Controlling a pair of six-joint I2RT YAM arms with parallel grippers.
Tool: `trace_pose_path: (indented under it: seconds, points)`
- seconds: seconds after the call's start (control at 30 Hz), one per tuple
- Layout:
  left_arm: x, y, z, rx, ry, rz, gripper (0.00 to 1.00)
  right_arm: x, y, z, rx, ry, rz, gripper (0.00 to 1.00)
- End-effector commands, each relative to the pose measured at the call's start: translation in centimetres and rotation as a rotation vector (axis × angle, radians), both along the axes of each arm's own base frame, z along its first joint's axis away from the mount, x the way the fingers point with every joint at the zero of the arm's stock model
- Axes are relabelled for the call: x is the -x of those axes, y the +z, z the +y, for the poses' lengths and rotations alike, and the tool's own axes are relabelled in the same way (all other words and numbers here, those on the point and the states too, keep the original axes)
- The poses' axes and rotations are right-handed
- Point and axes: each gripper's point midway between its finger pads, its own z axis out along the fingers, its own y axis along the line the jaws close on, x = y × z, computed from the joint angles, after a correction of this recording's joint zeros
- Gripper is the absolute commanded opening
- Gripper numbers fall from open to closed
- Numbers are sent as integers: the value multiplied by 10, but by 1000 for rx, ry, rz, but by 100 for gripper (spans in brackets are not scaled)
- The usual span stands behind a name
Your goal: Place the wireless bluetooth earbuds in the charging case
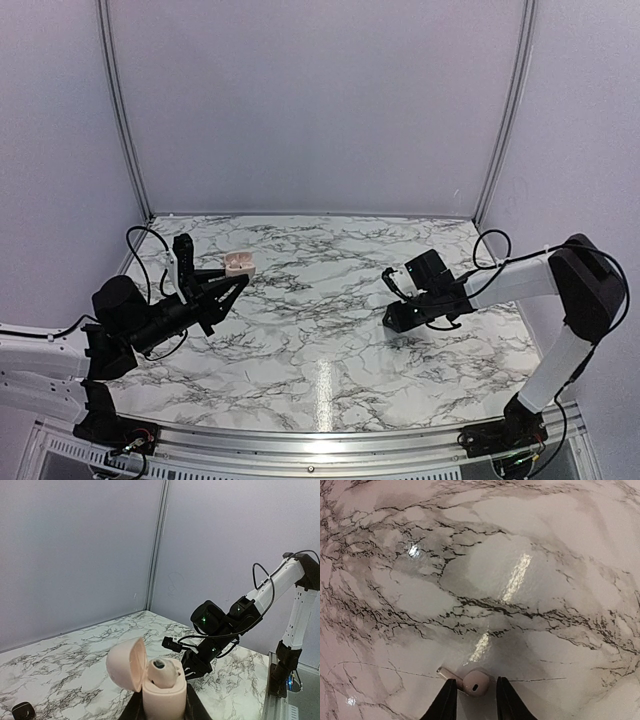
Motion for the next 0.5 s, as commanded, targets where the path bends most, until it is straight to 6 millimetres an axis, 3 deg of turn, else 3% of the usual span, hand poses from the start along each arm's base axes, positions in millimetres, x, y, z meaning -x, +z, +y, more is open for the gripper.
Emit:
trace_pose_path:
  seconds: [0.0,0.47]
  points:
    - [-2,7,2,17,9,-12,0,-8,0,2,-14,-4,-11,27]
    - [-2,9,2,16,7,-17,0,-4,1,9,-40,30,3,23]
